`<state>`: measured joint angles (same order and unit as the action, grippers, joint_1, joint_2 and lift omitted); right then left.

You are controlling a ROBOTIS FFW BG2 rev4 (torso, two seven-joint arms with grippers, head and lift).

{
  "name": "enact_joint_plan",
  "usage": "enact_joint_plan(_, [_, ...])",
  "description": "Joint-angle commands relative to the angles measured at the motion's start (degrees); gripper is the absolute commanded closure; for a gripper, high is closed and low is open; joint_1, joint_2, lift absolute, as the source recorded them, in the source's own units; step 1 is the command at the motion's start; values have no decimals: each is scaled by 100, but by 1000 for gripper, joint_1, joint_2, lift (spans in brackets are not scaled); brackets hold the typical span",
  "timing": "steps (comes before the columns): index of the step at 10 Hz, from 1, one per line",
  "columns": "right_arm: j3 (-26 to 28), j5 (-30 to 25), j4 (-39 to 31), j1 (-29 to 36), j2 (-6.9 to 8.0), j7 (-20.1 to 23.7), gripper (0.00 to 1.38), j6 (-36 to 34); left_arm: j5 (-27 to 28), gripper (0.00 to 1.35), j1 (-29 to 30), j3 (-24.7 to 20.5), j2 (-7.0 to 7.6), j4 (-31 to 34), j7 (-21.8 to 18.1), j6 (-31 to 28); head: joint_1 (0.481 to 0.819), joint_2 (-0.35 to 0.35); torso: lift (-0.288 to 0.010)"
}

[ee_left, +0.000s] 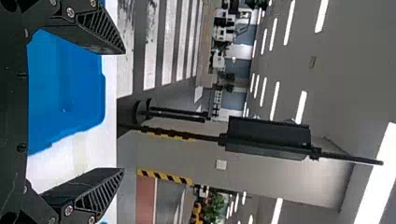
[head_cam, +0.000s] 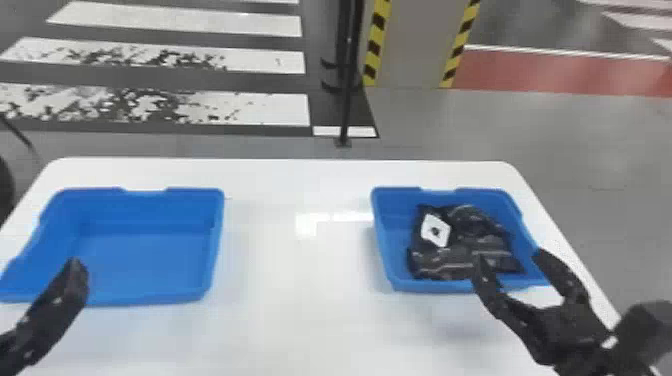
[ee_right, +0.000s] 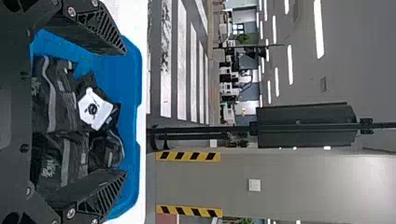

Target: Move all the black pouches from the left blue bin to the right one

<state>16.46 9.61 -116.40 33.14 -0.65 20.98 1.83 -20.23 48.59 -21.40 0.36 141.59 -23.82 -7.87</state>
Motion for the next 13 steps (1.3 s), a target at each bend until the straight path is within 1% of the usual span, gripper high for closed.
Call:
enact_joint_plan(1, [-58,-127,-461,680,70,-68,125,633,344,150,133,-100,-51,-216,0,379,695,-35,-140])
enact_joint_plan(2, [-138,-264,-826,1045,70,-182,125,1083,458,150,161,-77,-51,-413,8,562,695,-16,-140])
enact_joint_plan(3, [-172,-287,-939,1116,70,-218,125,1140,492,150,203,-65,-51,-582,70,647,695,9,-140])
enact_joint_plan(4, [-218,-252,-967,1116,70,-226,125,1140,629,150,119,-65,-51,-666,96,717,695,34,-140])
enact_joint_plan(5, [-309,-230,-925,1102,70,-262,125,1140,641,150,62,-54,-51,-708,96,759,695,51,-140])
enact_joint_plan(9, [-435,-115,-742,989,70,-262,125,1126,606,150,-135,3,-51,-750,105,633,695,70,-140])
enact_joint_plan(13, [-503,-58,-700,961,70,-262,125,1126,538,150,-177,72,-51,-821,105,604,695,77,-140])
